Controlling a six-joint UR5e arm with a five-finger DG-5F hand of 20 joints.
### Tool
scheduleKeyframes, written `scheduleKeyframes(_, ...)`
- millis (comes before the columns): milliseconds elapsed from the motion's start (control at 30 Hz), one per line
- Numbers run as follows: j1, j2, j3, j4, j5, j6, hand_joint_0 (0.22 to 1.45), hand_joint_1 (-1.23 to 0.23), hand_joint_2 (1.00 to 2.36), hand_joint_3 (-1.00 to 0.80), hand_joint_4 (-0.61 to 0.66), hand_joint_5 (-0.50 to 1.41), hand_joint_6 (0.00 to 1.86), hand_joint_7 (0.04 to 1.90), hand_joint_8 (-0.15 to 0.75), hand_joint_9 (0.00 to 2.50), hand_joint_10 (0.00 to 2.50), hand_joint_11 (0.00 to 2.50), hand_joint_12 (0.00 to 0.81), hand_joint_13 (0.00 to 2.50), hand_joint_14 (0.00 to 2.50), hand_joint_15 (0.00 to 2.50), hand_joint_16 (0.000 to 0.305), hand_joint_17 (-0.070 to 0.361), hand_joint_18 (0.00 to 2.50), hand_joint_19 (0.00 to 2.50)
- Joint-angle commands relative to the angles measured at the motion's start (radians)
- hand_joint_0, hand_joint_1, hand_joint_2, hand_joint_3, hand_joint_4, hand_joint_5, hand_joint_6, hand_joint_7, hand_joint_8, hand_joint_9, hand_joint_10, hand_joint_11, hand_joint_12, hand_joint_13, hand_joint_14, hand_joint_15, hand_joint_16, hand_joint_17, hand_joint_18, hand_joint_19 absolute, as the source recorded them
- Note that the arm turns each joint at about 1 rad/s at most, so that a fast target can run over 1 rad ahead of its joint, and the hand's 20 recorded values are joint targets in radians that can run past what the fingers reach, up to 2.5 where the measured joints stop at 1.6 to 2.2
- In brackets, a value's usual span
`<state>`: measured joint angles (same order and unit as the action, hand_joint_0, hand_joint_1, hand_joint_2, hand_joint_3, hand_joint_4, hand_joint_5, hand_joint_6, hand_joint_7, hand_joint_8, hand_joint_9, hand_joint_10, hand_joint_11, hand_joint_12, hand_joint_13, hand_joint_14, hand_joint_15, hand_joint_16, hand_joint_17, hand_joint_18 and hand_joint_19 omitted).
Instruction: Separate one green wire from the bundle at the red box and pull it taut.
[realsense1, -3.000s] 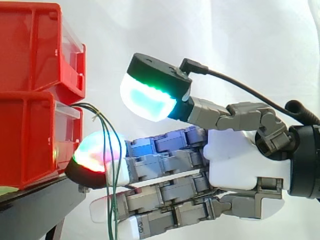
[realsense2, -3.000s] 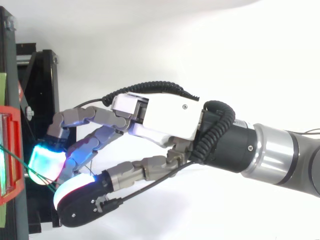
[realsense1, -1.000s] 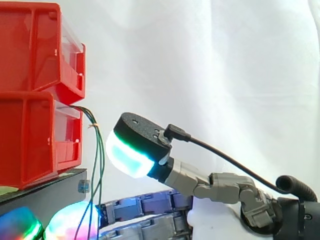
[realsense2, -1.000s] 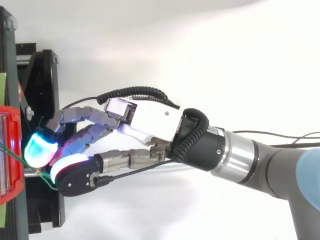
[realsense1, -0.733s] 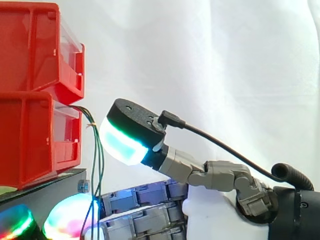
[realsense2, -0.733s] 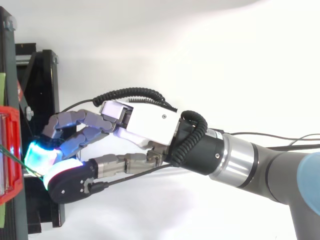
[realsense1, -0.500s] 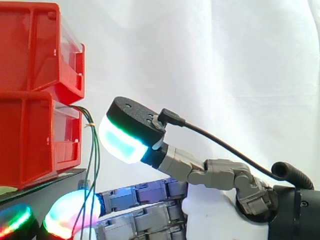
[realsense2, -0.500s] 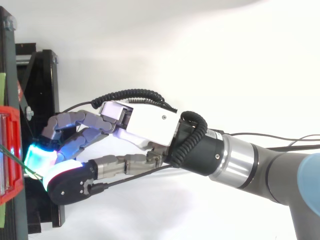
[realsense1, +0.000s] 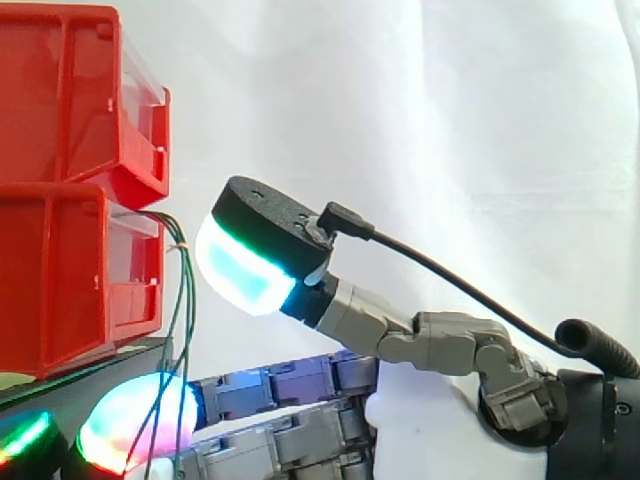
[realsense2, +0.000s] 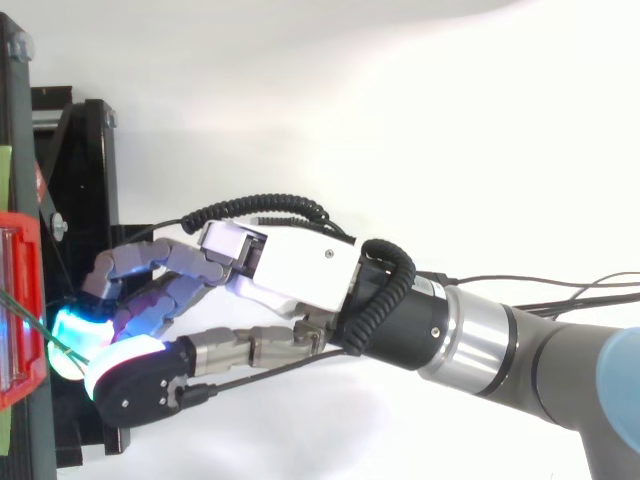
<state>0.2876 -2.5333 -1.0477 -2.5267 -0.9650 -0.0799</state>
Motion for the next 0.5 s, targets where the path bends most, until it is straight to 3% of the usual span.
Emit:
scheduleKeyframes(0, 0.010, 0.001, 0.000, 0.002, 0.012, 0.002, 0.48, -0.45, 1.00, -0.50, 0.18, -0.20, 0.50, 0.84, 0.299, 0.86, 0.01, 0.42, 0.422, 0.81, 0.01, 0.29, 0.058, 0.130, 0.64, 0.35)
scheduleKeyframes(133, 0.013, -0.001, 0.000, 0.003, 0.023, 0.002, 0.47, -0.48, 1.00, -0.50, 0.16, -0.21, 0.50, 0.84, 0.284, 0.62, 0.01, 0.45, 0.427, 0.78, 0.01, 0.32, 0.059, 0.132, 0.65, 0.37)
scheduleKeyframes(233, 0.013, -0.001, 0.000, 0.006, 0.031, -0.003, 0.47, -0.49, 1.00, -0.50, 0.16, -0.21, 0.50, 0.84, 0.279, 0.59, 0.01, 0.43, 0.431, 0.76, 0.01, 0.32, 0.060, 0.134, 0.64, 0.36)
scheduleKeyframes(433, 0.015, -0.001, -0.015, 0.011, 0.129, -0.015, 0.46, -0.49, 1.00, -0.50, 0.15, -0.21, 0.50, 0.83, 0.280, 0.56, 0.01, 0.34, 0.435, 0.71, 0.01, 0.29, 0.060, 0.136, 0.59, 0.33)
scheduleKeyframes(467, 0.013, 0.001, -0.026, 0.011, 0.166, -0.015, 0.46, -0.49, 1.00, -0.50, 0.15, -0.21, 0.50, 0.83, 0.281, 0.56, 0.01, 0.34, 0.434, 0.70, 0.01, 0.28, 0.060, 0.136, 0.58, 0.32)
